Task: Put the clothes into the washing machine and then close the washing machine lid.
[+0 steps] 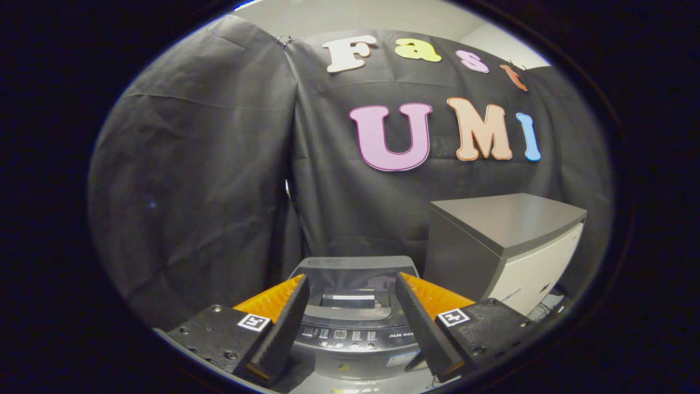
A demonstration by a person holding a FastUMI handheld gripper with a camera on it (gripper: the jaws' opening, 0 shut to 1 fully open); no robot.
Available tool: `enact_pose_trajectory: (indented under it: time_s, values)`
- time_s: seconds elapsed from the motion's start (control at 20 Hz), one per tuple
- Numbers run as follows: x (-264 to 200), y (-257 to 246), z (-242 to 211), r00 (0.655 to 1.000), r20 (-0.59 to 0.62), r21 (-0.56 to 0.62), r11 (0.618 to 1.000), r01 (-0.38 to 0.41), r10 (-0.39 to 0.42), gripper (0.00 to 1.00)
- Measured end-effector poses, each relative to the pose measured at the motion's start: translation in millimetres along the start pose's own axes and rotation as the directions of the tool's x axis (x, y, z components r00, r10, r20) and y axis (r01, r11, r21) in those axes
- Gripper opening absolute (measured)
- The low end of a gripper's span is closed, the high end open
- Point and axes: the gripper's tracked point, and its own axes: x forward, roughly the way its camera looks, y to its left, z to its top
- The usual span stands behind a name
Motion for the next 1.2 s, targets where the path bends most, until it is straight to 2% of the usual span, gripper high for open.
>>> enact_pose_trajectory:
  time_s: [0.2,0.4,0.55,0.7,0.85,0.95,1.1,1.2]
  values:
    - [-26.4,-3.7,-2.8,0.999,0.007,-0.007,0.999,-0.041,0.041,0.97]
    - [-52.9,-26.6,6.1,0.998,0.056,-0.006,1.000,0.001,0.000,0.97]
    - [-72.2,-32.0,20.5,0.993,0.122,-0.016,1.000,-0.001,0.003,0.97]
    - [-87.0,-34.0,29.3,0.987,0.158,-0.078,0.997,-0.017,0.029,0.96]
    - [-100.1,-57.4,29.2,0.983,0.186,-0.161,0.987,0.028,0.002,0.97]
    - [-103.5,-77.1,25.2,0.975,0.219,-0.118,0.991,0.067,-0.040,0.97]
    - [-99.8,-71.3,13.1,0.980,0.199,-0.029,1.000,-0.006,0.012,0.97]
    - [-99.6,-76.3,7.1,0.986,0.166,-0.041,0.999,-0.024,0.031,0.96]
